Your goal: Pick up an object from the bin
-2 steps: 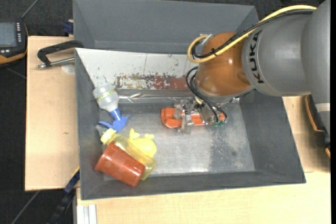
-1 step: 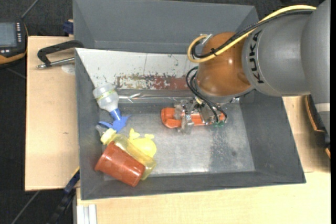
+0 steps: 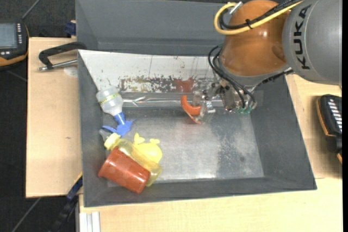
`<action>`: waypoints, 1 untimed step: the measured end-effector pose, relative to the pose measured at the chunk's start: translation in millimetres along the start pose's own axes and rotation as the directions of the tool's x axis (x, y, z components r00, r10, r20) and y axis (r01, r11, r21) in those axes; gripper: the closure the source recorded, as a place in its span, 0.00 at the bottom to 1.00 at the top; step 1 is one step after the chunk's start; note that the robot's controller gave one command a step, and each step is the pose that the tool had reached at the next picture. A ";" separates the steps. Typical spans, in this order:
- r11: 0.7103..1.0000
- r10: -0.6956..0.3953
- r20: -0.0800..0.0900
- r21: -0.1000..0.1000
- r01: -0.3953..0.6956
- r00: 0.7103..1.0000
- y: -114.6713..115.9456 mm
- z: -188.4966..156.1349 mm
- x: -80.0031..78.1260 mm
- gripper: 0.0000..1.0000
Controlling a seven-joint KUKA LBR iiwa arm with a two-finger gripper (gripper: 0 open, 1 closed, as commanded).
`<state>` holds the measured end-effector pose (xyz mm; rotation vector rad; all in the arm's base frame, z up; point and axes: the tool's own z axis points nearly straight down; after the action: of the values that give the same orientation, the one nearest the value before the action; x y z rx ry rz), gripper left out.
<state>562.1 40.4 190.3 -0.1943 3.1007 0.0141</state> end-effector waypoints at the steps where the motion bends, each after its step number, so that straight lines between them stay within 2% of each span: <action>1: 1.000 0.000 0.000 0.000 0.000 1.000 0.0 0.0 0.0 1.00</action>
Offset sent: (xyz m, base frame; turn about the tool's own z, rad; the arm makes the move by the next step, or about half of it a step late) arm -0.0040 0.0196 0.1101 -0.0182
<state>562.1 40.4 190.3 -0.1944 3.1008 0.0142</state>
